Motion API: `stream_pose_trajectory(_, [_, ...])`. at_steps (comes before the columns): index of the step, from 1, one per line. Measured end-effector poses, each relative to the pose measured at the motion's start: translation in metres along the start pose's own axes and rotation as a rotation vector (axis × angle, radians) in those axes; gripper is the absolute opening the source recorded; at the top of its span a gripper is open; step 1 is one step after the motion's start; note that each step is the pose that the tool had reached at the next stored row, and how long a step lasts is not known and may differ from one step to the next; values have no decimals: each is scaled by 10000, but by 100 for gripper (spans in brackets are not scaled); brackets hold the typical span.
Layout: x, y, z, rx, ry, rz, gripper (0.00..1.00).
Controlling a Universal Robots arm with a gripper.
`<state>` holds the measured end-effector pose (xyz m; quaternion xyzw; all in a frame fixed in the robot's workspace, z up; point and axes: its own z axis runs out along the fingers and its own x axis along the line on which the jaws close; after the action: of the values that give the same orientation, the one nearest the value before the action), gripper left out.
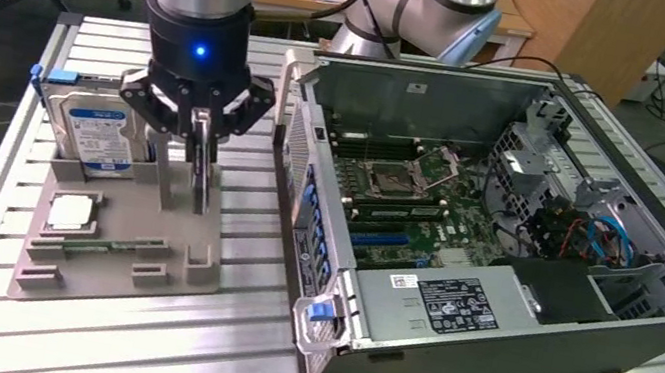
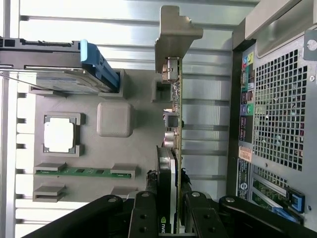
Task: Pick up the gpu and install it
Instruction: 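Pick up the gpu and move the gpu toward the slot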
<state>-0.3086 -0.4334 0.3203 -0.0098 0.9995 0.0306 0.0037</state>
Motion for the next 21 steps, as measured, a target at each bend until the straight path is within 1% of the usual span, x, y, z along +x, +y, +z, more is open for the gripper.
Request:
stream_pose_trajectory(2, [-1, 1, -12, 7, 0, -1, 27])
stream_pose_trajectory(3, [-1, 1, -15, 60, -1, -1, 27])
stream_pose_trajectory(5, [-1, 1, -20, 298, 5, 1, 27])
stream_pose_trajectory(6, [-1, 1, -20, 380, 6, 18, 27])
stream_pose_trajectory(7, [-1, 1, -20, 414, 4, 79, 27])
stream_pose_trajectory(12, [-1, 1, -23, 428, -19, 667, 27])
stream_pose_trajectory(14, [-1, 2, -27, 436, -22, 725, 27])
stream_pose_trajectory(16, [-1, 2, -35, 459, -21, 743, 27])
stream_pose_trajectory(21, [-1, 4, -64, 484, -22, 745, 27])
